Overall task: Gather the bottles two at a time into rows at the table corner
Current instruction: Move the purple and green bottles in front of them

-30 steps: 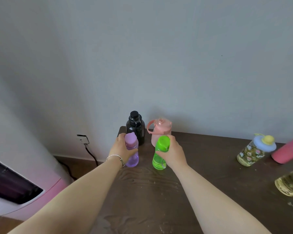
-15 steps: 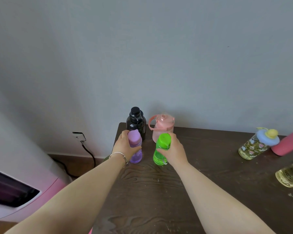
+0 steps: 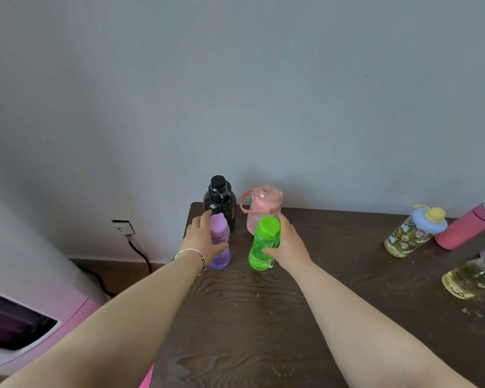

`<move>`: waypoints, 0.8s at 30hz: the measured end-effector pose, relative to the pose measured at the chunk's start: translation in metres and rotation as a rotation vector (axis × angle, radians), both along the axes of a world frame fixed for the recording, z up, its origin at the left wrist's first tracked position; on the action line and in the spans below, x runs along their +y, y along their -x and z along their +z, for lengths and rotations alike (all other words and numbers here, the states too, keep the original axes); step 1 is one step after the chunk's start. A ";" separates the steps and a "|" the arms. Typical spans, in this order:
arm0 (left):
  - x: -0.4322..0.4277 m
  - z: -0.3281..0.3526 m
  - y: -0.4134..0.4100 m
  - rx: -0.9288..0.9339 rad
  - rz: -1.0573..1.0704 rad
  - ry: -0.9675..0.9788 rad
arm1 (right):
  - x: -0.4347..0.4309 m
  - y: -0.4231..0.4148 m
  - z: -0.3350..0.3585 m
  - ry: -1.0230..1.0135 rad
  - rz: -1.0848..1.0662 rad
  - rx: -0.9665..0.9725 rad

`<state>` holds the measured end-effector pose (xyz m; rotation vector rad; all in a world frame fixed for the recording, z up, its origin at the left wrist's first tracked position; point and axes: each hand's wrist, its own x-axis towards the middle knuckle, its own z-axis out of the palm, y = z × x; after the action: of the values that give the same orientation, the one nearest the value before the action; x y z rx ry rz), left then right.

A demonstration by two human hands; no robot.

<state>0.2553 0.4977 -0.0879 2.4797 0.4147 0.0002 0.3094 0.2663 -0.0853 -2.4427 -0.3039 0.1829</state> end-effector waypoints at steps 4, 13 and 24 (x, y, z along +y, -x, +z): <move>0.000 0.009 0.002 -0.064 -0.058 -0.220 | -0.013 0.006 0.012 0.137 0.047 -0.066; -0.053 0.043 0.000 -0.159 -0.210 -0.501 | -0.080 0.019 0.037 0.362 0.075 -0.247; -0.213 0.051 0.011 -0.080 -0.351 -0.724 | -0.240 0.048 0.040 0.509 -0.060 -0.298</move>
<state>0.2443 0.2849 -0.0370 3.2192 -0.0898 0.1263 0.2611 0.0266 -0.0450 -2.9848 -0.3456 -0.1533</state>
